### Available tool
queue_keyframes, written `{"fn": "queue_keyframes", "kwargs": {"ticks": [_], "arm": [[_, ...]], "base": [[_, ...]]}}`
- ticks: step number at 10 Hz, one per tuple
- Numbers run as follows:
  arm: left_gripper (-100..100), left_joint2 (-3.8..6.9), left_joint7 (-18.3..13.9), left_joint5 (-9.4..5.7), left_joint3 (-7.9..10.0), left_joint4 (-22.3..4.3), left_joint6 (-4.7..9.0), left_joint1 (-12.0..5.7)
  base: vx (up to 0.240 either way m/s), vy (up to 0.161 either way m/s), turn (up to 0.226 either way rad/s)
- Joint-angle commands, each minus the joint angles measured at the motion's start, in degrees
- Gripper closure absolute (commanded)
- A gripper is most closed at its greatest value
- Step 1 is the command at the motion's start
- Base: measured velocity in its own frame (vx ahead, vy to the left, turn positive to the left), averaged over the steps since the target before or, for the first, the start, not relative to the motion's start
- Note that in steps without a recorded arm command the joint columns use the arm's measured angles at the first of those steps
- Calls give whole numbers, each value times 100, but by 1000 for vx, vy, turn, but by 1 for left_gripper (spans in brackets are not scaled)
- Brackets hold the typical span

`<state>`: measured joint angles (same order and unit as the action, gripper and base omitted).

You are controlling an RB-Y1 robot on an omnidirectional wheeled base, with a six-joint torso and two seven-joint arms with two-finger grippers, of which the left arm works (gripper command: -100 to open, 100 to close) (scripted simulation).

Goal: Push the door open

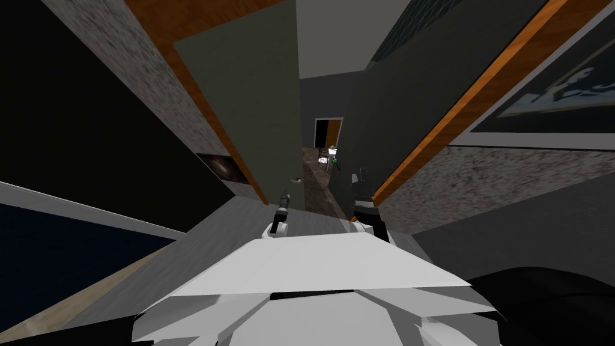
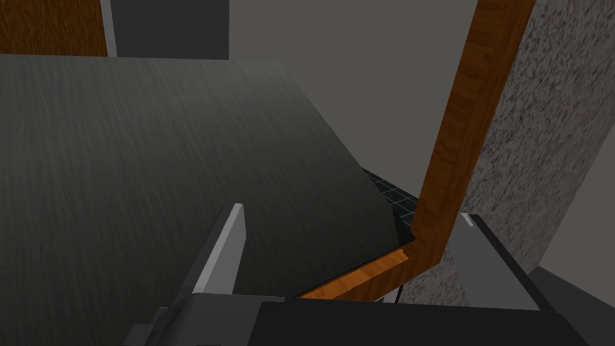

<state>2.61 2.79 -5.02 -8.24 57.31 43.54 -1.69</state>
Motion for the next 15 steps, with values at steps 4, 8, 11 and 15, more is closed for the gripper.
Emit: {"fn": "queue_keyframes", "kwargs": {"ticks": [4,8,11,15], "arm": [[-100,-52,-40,5,-68,-616,56,-235],[-100,-93,-53,8,-100,-982,85,-365],[-100,-133,-66,10,-130,-1292,112,-485],[-100,-211,-87,14,-177,-1785,154,-676]], "base": [[55,52,-54],[41,38,-28],[40,43,-41],[71,68,-52]]}}
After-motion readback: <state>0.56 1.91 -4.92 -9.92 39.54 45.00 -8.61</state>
